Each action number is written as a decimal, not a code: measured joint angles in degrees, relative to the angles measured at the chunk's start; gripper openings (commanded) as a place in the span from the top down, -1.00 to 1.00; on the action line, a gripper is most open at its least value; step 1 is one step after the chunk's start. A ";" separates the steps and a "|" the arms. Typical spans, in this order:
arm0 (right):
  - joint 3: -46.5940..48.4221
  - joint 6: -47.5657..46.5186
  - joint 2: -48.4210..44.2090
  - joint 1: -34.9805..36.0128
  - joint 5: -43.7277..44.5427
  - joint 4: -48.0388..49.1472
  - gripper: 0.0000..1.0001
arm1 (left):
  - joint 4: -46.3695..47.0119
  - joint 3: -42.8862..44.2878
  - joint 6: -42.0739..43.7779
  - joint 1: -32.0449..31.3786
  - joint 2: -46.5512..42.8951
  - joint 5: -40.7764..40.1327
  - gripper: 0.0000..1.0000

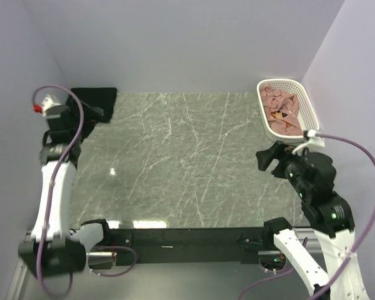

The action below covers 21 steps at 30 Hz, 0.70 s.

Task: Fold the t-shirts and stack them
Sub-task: Reset both grippers

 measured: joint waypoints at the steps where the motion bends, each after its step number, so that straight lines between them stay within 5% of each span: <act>1: 0.00 -0.09 -1.57 0.00 1.07 -0.46 -0.86 | -2.14 1.46 1.79 -0.33 -3.87 -0.17 -0.99; 9: -4.66 -0.24 -13.27 0.00 7.80 -0.39 -0.87 | -20.31 10.78 10.80 -1.22 -27.69 -3.58 -0.99; 21: -10.38 -0.44 -22.84 0.00 9.27 2.67 -0.87 | -36.44 5.99 12.15 -15.17 -37.83 -20.35 -0.99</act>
